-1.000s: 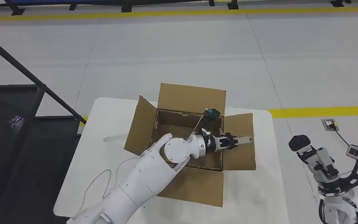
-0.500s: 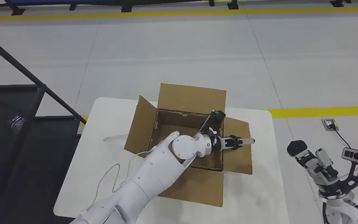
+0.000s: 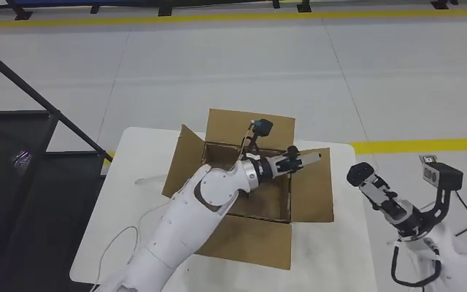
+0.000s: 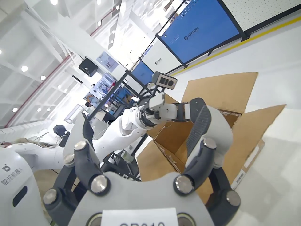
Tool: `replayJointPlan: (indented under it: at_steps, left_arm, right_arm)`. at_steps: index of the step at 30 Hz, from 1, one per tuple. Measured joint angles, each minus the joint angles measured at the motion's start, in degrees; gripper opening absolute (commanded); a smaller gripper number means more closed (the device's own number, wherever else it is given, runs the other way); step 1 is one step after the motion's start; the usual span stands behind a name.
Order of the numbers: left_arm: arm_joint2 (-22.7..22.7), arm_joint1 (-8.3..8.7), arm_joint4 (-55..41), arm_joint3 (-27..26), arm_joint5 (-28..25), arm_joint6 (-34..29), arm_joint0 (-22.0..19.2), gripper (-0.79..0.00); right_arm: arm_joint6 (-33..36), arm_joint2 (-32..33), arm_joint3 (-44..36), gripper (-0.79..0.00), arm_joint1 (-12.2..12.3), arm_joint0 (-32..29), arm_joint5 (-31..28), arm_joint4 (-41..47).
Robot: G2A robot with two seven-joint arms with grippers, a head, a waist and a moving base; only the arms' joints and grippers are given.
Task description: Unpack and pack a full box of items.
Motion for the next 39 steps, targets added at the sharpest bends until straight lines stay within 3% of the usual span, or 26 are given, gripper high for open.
replayJointPlan:
  at_steps: [4,7,10,13,17,22,28,36,37,38,39]
  left_arm:
    - [-11.45,3.92,6.55,-18.88,5.36,-1.72,11.7,0.0]
    - [-19.31,5.73,9.61,-30.82,7.97,-2.49,19.98,0.0]
    - [-26.5,6.93,10.85,-39.09,9.17,-2.44,26.89,0.0]
    - [-33.01,7.74,10.59,-43.76,9.3,-1.69,32.52,0.0]
    - [-40.52,8.46,8.64,-46.17,8.46,0.03,39.02,0.0]
    - [-47.56,8.96,3.4,-45.08,5.64,2.01,46.11,0.0]
    - [-49.59,9.22,-0.68,-41.93,3.23,2.9,49.86,0.0]
    - [-49.55,9.22,-0.67,-41.89,3.23,2.84,49.85,0.0]
    - [-49.55,9.22,-0.67,-41.89,3.23,2.84,49.85,0.0]
    - [-49.55,9.22,-0.67,-41.89,3.23,2.84,49.85,0.0]
    - [-49.55,9.22,-0.67,-41.89,3.23,2.84,49.85,0.0]
  right_arm:
    - [0.92,-3.78,-1.07,0.0,0.19,4.65,3.71,-5.5]
    - [2.6,-7.8,-1.47,0.0,0.27,8.4,6.46,-10.76]
    - [4.49,-13.15,-1.43,0.0,0.19,12.43,9.55,-17.19]
    - [6.63,-19.79,-0.16,0.0,-0.13,17.18,13.18,-24.44]
    - [8.81,-30.3,3.28,0.0,-1.18,24.09,18.74,-34.43]
    - [11.51,-44.5,11.48,0.0,-3.58,33.51,24.36,-44.78]
    - [12.4,-56.9,21.15,0.0,-6.88,41.23,29.66,-53.95]
    - [11.81,-63.78,31.6,0.0,-10.5,46.29,34.38,-58.26]
    - [11.67,-64.35,33.13,-0.129,-10.93,46.8,34.87,-58.91]
    - [11.62,-64.72,34.13,-0.397,-11.26,47.11,35.16,-59.3]
    - [11.53,-64.96,35.0,-0.428,-11.58,47.34,35.22,-59.14]
